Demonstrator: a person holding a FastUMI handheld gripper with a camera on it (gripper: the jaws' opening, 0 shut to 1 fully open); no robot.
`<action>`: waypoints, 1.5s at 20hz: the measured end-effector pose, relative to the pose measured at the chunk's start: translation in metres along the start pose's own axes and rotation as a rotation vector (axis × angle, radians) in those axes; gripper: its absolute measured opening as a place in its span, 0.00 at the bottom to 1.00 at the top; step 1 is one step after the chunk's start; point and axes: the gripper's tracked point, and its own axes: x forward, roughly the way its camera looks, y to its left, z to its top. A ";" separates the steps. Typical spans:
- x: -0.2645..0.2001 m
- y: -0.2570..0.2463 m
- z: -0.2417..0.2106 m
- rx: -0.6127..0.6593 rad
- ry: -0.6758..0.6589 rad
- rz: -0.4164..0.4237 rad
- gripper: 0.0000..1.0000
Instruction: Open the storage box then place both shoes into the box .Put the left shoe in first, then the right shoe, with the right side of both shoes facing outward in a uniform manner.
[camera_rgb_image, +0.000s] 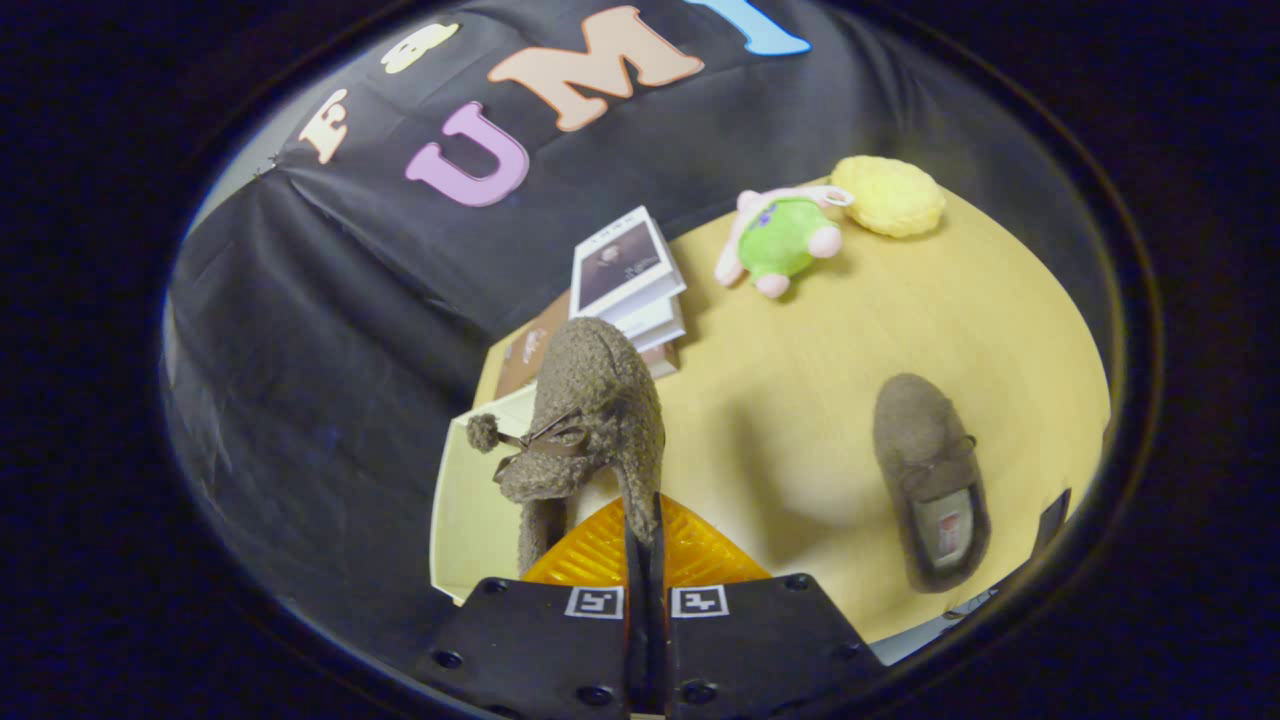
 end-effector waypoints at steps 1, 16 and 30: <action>0.002 0.015 0.002 -0.003 -0.005 0.019 0.04; 0.128 0.106 -0.118 -0.067 0.203 -0.043 0.04; 0.152 0.143 -0.132 -0.093 0.252 0.028 0.41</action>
